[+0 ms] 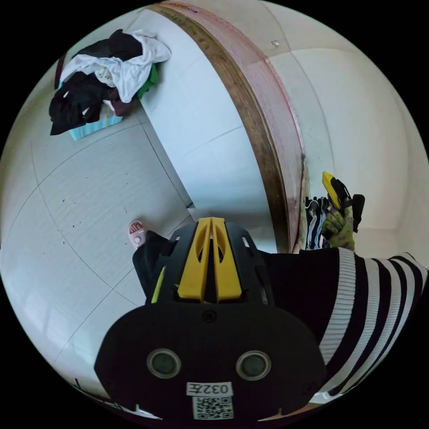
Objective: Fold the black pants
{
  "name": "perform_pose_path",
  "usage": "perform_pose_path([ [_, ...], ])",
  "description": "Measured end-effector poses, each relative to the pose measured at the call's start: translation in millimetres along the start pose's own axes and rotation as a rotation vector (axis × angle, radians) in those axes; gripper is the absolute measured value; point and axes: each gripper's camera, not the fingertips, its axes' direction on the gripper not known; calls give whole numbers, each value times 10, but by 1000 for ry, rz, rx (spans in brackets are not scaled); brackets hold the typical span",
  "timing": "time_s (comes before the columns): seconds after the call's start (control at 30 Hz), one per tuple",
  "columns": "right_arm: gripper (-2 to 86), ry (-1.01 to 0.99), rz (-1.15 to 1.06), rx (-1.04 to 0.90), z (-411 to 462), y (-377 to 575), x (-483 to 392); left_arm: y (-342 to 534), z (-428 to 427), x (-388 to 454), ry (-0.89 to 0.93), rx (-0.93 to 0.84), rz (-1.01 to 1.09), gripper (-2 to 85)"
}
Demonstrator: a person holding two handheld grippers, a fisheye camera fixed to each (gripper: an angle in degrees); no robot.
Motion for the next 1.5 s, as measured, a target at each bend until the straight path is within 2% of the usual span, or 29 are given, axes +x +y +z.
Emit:
perform_pose_path([
  [0.2,-10,45,-182,-102,706,-373,20,-114,-1156,58,-54,59,-56,-9],
  [0.37,-10,52,-229,-147,1207,-688,316,-243,-1804,264,28,156,-175,-9],
  [0.63,-10,51,-296,-151,2030,-1356,1056,-1091,-2632,954,75,40,-204,-9],
  [0.8,-10,-20,-224,-125,2299,-1816,1554,-1853,-3360,1240,97,38,-270,-9],
  [0.93,-10,19,-175,-147,2573,-2122,1972,-2570,-4014,1491,44,85,-274,-9],
  [1.1,-10,39,-154,-113,2701,-2405,2198,-3037,-4624,1763,24,169,-316,-3],
  [1.33,-10,138,-5,-61,2914,-2608,2475,-3448,-5562,1606,92,381,-536,56],
  [1.5,-10,219,126,-57,3054,-2697,2466,-4034,-6077,1461,-21,321,-583,123],
])
